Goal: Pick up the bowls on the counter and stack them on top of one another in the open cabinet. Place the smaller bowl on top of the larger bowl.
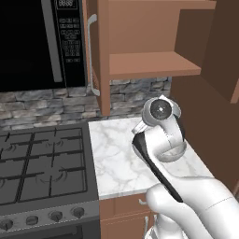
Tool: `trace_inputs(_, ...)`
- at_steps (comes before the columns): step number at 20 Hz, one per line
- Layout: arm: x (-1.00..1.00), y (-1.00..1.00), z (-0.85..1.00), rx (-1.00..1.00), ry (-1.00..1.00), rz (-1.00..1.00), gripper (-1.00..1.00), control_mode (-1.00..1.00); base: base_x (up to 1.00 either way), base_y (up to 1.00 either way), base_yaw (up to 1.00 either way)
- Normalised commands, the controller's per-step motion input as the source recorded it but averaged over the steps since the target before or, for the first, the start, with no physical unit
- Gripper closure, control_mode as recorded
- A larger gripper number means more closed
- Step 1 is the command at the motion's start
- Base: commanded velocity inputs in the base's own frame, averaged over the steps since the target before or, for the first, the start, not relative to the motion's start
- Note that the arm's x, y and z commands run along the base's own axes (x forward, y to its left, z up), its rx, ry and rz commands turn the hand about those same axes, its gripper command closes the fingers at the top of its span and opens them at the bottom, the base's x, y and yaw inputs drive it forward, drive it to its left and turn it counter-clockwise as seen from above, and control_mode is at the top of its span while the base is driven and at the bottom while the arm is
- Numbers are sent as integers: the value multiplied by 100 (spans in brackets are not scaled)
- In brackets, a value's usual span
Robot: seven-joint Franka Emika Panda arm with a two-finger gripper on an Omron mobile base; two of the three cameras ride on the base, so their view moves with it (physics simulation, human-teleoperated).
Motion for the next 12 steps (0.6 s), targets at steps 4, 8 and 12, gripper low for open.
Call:
trace_inputs(4,-12,-4,-4,-1,-2,-1,100,-100,0,0,0)
trace_inputs(8,0,-4,-4,0,1,0,100,-100,0,0,0)
trace_inputs(12,0,-30,-10,3,6,0,100,-100,0,0,0)
